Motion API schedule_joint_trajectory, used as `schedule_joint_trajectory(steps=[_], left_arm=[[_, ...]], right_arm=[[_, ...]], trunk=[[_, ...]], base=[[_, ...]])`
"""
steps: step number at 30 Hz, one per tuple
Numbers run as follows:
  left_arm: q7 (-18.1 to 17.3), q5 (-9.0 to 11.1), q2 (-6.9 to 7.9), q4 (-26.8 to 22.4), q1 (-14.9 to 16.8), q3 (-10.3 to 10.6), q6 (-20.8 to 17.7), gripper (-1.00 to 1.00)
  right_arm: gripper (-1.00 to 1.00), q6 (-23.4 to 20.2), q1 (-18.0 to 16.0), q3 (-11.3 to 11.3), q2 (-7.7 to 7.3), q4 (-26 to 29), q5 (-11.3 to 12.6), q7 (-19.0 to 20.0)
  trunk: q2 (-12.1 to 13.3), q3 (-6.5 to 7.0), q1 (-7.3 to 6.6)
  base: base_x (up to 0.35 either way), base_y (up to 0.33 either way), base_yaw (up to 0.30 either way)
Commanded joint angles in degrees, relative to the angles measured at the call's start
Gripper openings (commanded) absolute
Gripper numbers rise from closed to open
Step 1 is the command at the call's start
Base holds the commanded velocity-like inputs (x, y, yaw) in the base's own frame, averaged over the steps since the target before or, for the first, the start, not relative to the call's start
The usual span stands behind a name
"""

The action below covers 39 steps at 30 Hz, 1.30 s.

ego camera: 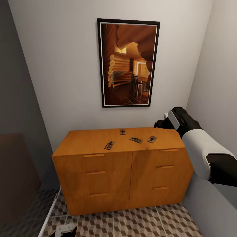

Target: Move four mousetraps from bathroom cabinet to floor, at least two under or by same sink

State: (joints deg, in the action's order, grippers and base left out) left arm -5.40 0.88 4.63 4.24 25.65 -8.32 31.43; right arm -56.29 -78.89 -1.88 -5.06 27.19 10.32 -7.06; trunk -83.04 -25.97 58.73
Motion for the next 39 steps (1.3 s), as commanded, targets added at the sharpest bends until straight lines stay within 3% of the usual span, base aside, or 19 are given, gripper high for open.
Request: schedule_joint_trajectory(steps=[1,39], left_arm=[[-0.49,0.11,0.03,0.25,0.1,-0.47,0.3,1.0],[-0.62,0.09,0.06,0.25,0.1,-0.47,0.41,1.0]], right_arm=[[1.0,-0.18,-0.04,-0.21,-0.04,0.05,0.63,-0.5],[1.0,-0.05,-0.04,-0.32,0.04,0.24,0.57,-0.5]], trunk=[[-0.04,-0.09,0.0],[-0.04,-3.12,0.0]], base=[[0.0,0.0,0.0],[0.0,0.0,0.0]])
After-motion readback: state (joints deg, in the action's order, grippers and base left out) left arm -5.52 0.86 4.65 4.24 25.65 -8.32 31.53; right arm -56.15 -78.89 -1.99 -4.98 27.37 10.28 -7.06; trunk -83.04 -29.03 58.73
